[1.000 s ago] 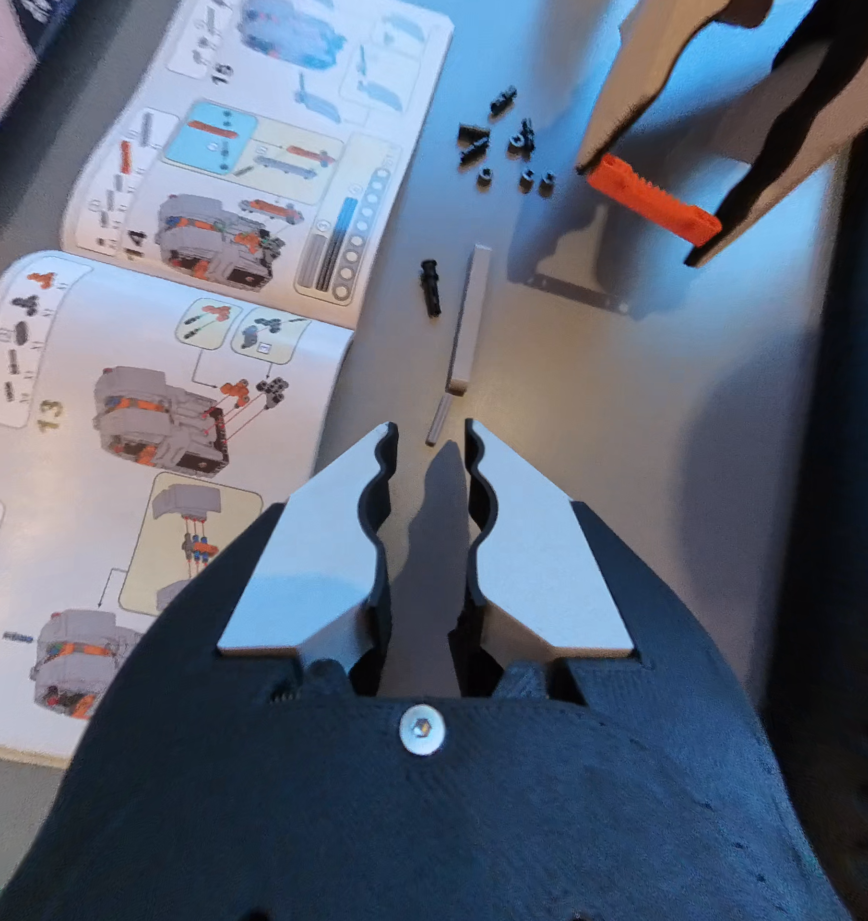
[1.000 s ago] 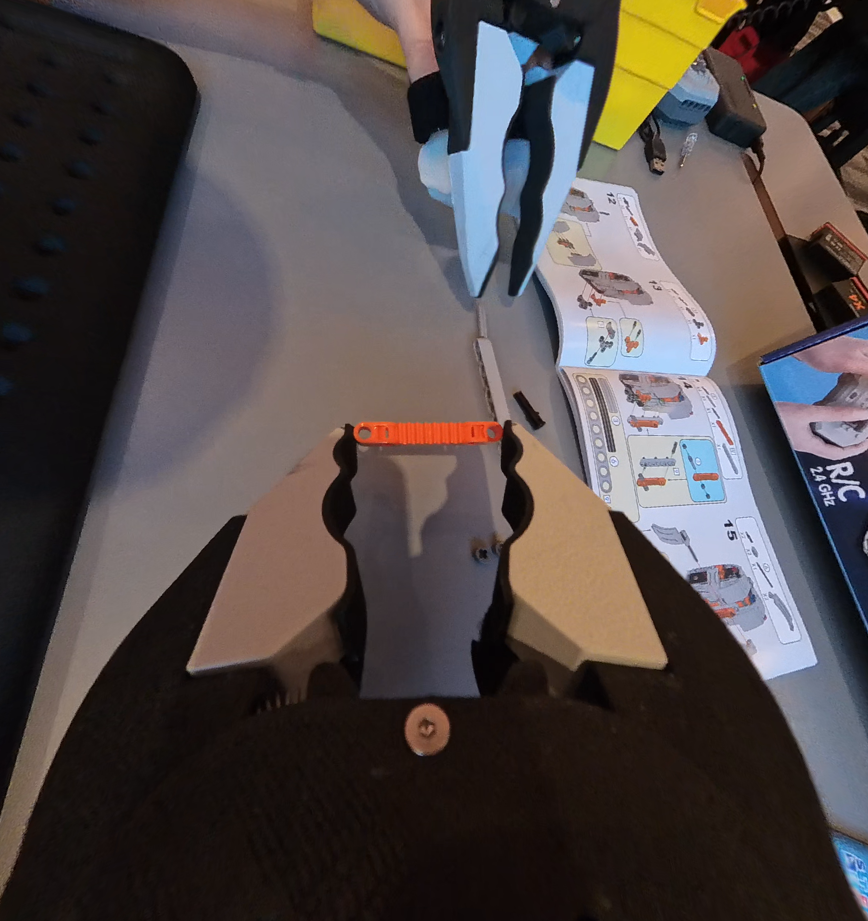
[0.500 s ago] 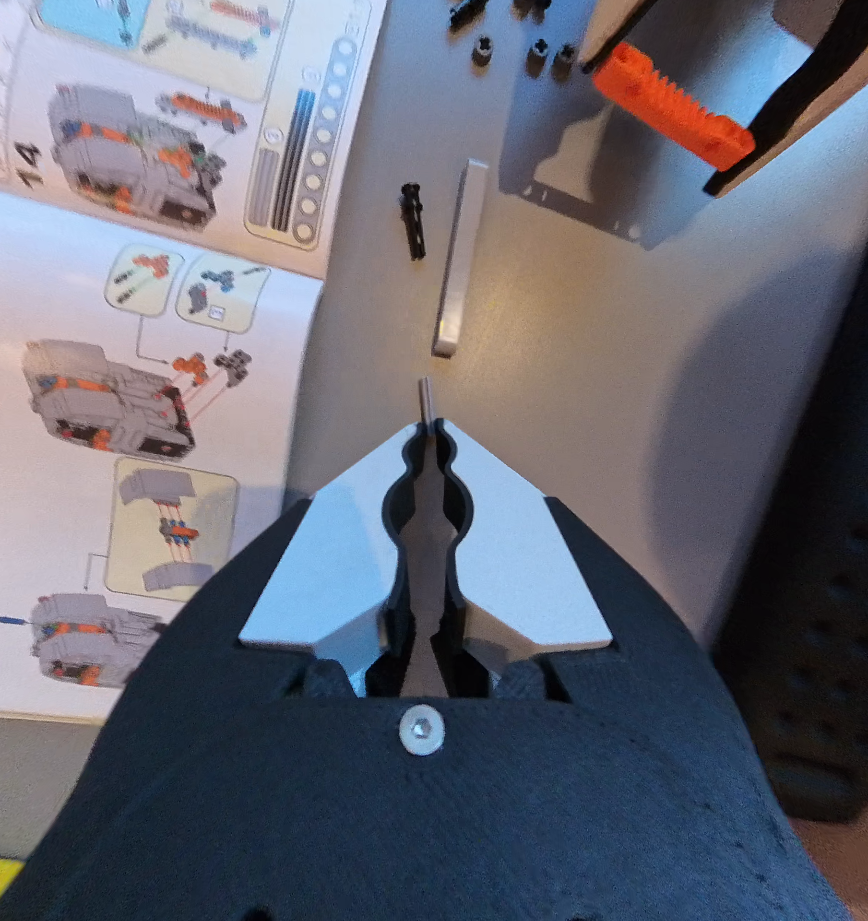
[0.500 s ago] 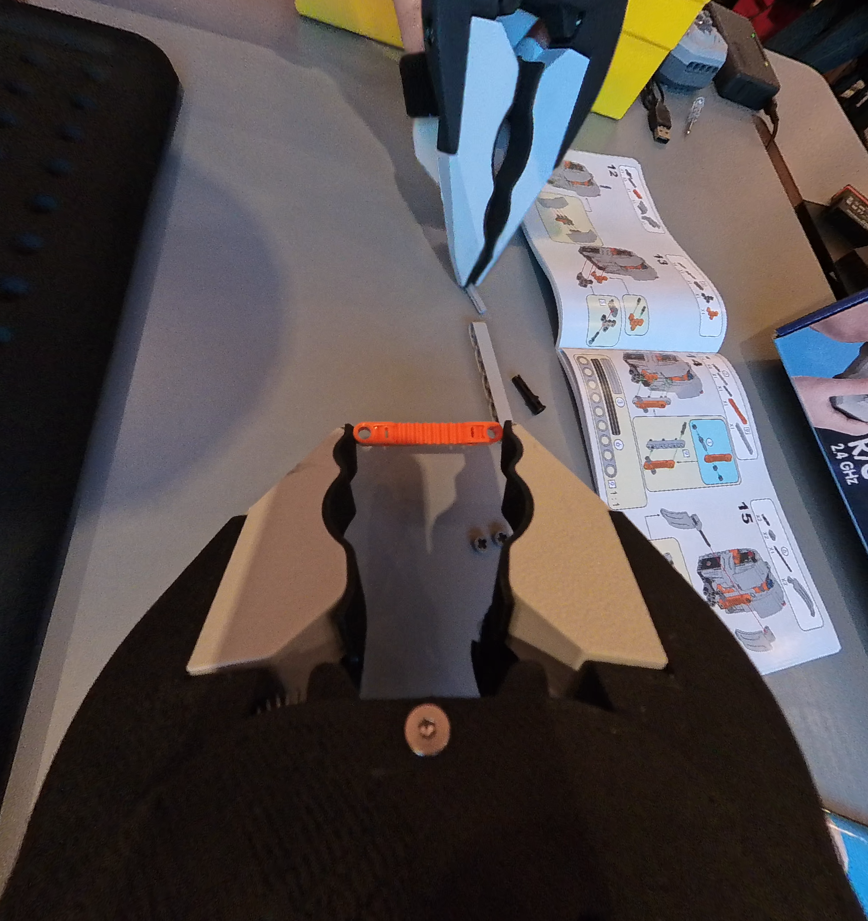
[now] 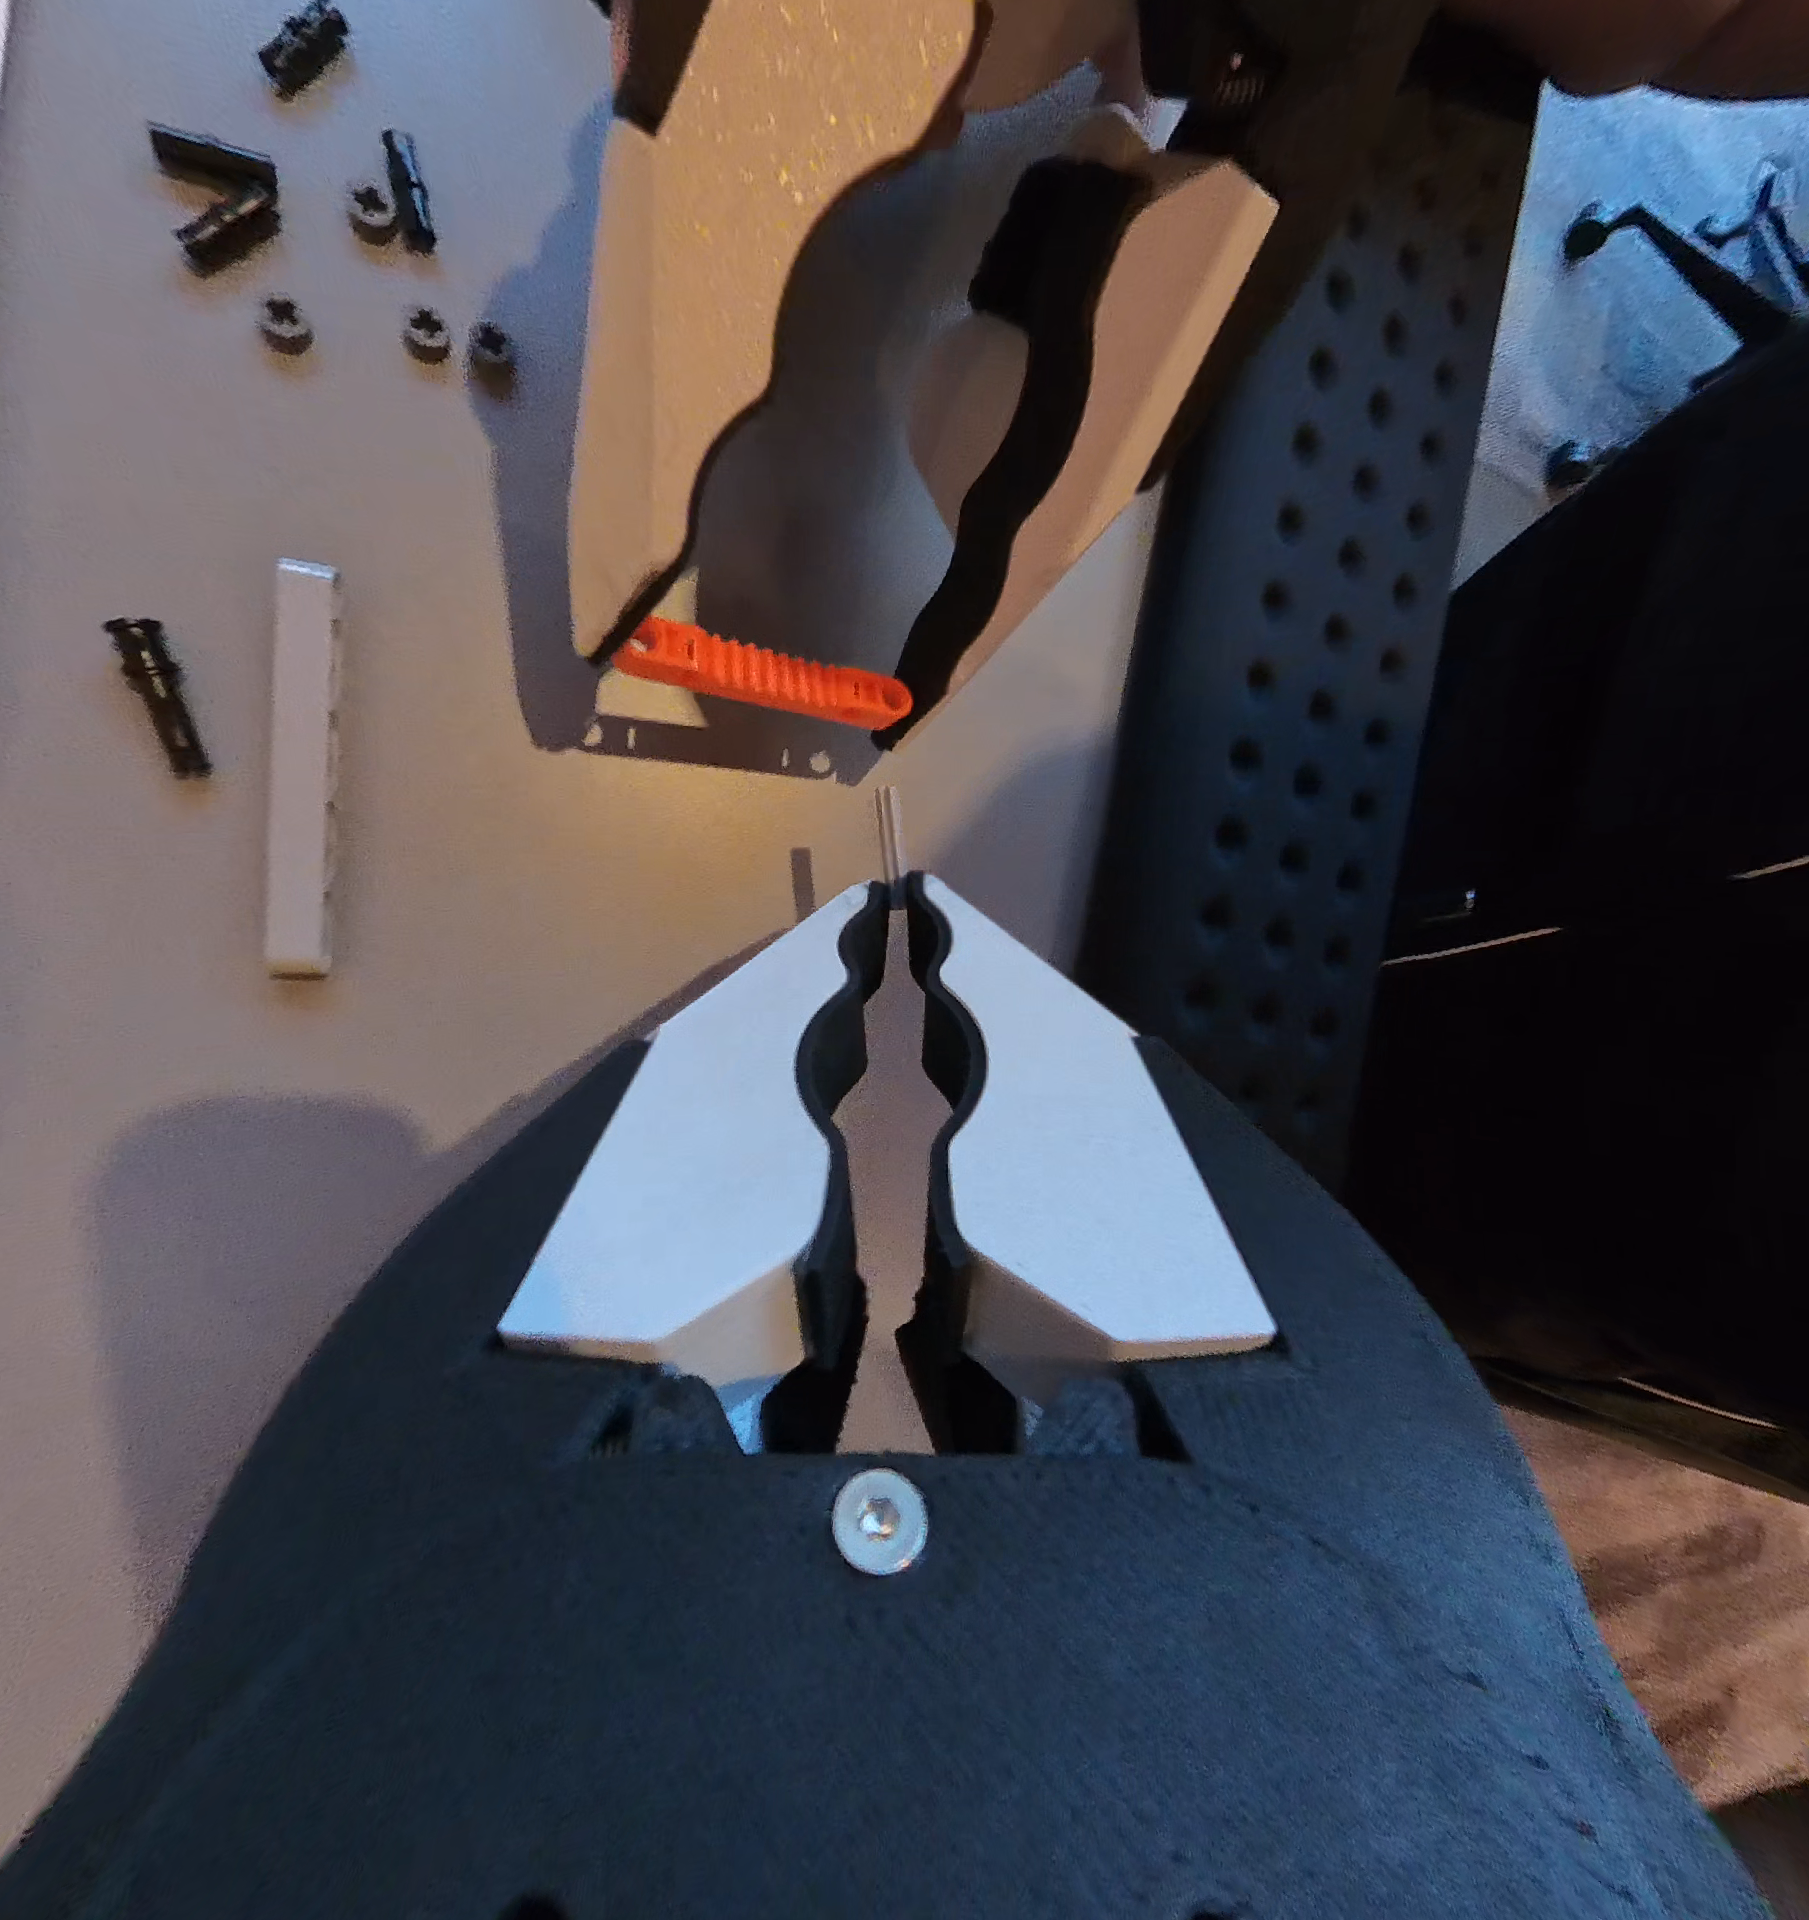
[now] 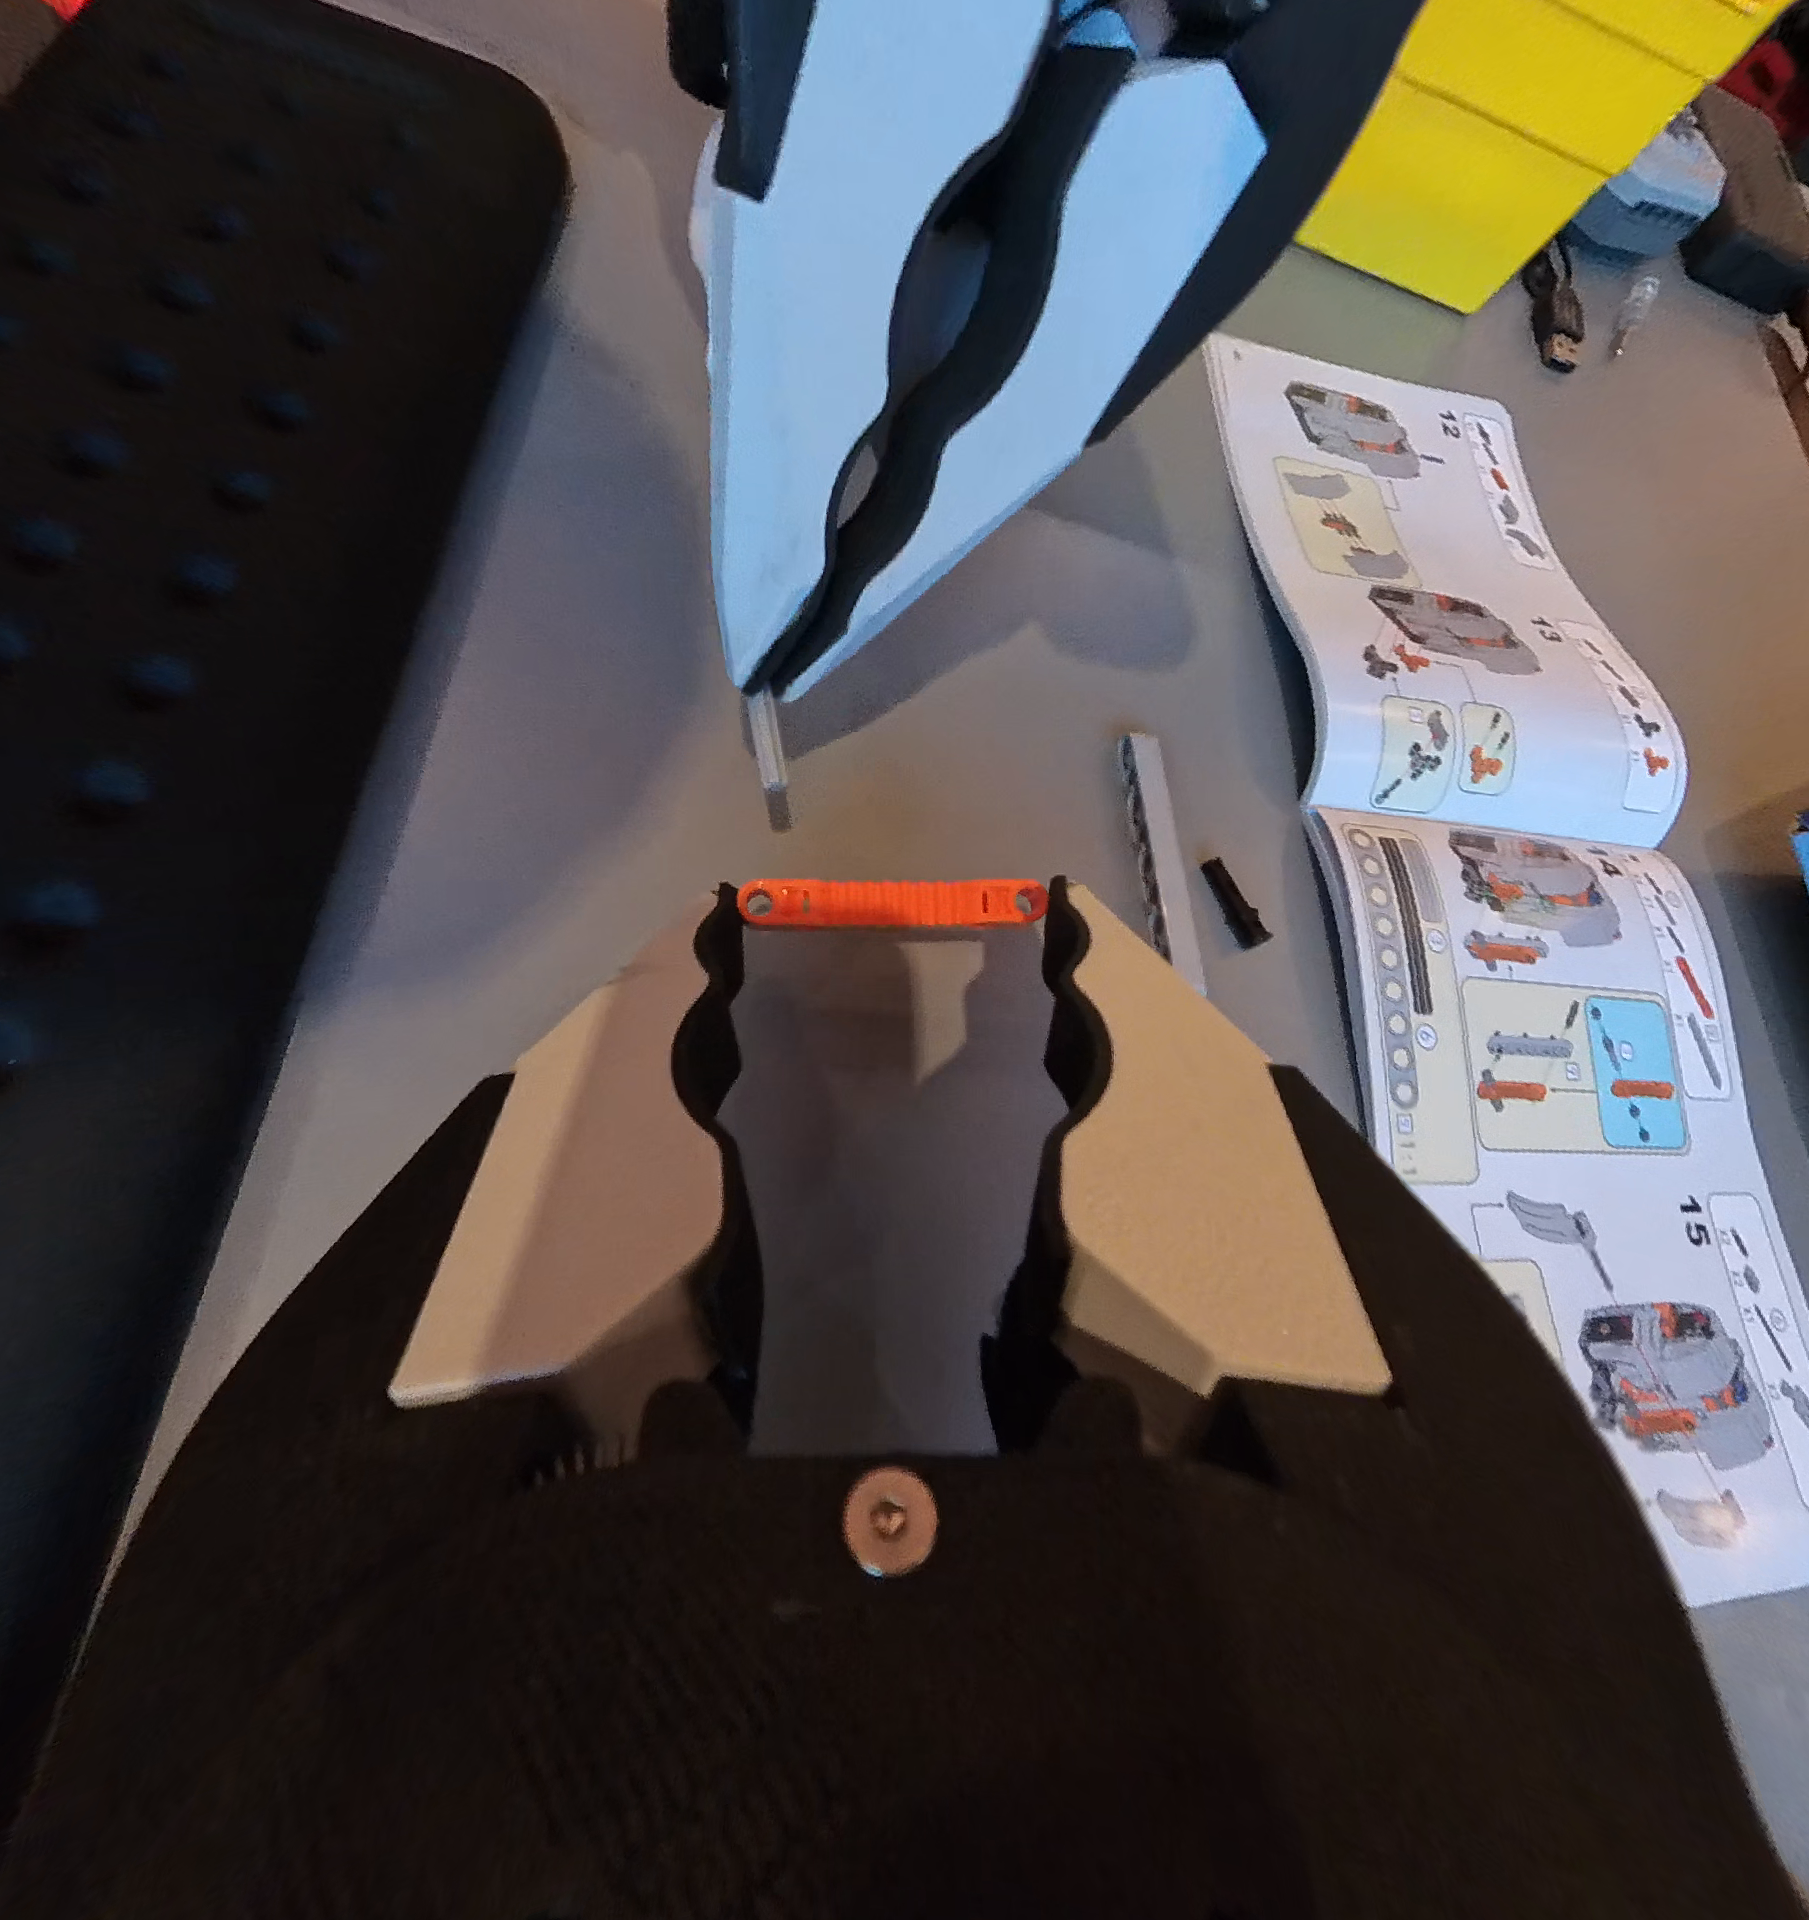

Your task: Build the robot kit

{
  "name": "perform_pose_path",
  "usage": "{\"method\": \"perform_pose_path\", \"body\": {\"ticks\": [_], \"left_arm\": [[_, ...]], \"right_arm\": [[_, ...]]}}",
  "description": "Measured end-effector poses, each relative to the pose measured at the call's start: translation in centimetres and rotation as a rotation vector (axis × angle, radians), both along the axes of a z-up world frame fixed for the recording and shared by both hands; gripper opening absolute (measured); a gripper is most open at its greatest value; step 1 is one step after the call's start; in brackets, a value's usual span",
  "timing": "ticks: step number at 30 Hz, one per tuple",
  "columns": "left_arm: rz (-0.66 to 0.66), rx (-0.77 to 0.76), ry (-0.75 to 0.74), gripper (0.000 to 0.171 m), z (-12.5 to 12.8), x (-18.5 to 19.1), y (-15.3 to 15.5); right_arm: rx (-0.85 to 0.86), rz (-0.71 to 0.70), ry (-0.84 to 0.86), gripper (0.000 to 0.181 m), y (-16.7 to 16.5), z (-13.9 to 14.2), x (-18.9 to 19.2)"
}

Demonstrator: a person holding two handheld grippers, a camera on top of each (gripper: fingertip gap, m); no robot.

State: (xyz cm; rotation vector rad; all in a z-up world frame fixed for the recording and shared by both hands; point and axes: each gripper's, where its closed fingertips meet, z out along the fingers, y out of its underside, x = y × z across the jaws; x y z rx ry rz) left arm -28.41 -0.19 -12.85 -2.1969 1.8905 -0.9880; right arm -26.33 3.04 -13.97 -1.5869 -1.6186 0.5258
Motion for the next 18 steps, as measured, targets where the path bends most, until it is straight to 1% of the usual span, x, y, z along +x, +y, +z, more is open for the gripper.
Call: {"method": "perform_pose_path", "body": {"ticks": [4, 8, 13, 15, 18], "left_arm": [[0.026, -0.085, -0.003, 0.0, 0.2, 0.5, -0.5], [0.037, -0.132, -0.007, 0.0, 0.0, 0.4, -0.5], [0.052, -0.184, -0.019, 0.0, -0.1, 0.5, -0.7], [0.052, -0.183, 0.002, 0.0, -0.5, 0.3, -0.6], [0.05, -0.201, -0.011, 0.0, -0.5, 0.4, -0.8]], "right_arm": [[0.007, 0.044, 0.014, 0.057, -0.8, 0.1, -0.6], [0.022, 0.072, 0.008, 0.057, -1.2, 0.1, -0.9], [0.009, 0.083, 0.038, 0.057, -1.4, 0.3, -1.2], [0.006, 0.082, 0.051, 0.057, -1.3, 0.5, -1.3], [-0.004, 0.082, 0.059, 0.057, -1.3, 0.5, -1.2]]}}
